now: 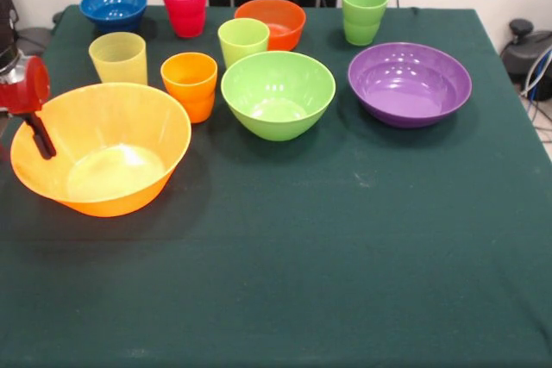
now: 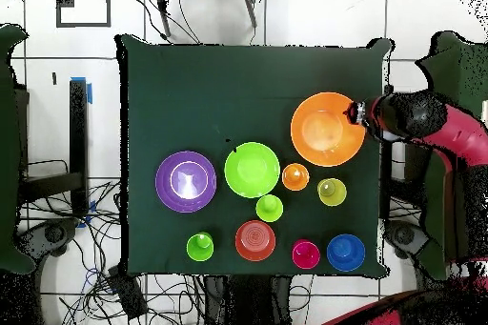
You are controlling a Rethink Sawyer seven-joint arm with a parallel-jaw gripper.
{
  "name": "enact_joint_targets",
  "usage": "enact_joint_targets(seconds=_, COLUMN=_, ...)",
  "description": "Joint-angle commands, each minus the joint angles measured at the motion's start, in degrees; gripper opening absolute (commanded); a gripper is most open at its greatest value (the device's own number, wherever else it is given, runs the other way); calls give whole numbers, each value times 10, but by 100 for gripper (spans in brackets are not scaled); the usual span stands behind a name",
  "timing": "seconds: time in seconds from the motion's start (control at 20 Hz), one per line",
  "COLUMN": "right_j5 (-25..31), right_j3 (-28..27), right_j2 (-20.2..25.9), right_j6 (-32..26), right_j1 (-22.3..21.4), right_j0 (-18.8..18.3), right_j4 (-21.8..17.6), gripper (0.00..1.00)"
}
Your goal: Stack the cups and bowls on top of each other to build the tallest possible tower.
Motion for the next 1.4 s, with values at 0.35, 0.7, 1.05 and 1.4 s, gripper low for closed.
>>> enact_joint_targets(seconds=0.35, right_j5=17, right_j3=-10, right_j2=26, right_j6=-196, right_j1=12, right_j0=7, right_j4=-48, gripper=100)
enact_joint_targets(seconds=0.7, right_j5=16, right_j3=-8, right_j2=23, right_j6=-192, right_j1=9, right_j0=8, right_j4=-49, gripper=100)
enact_joint_targets(seconds=1.05, right_j5=38, right_j3=-20, right_j2=18, right_j6=-185, right_j1=9, right_j0=14, right_j4=-45, gripper=100)
enact_joint_targets(seconds=1.4, right_j5=56, right_j3=-8, right_j2=13, right_j6=-177, right_j1=-17, right_j0=15, right_j4=-42, gripper=100)
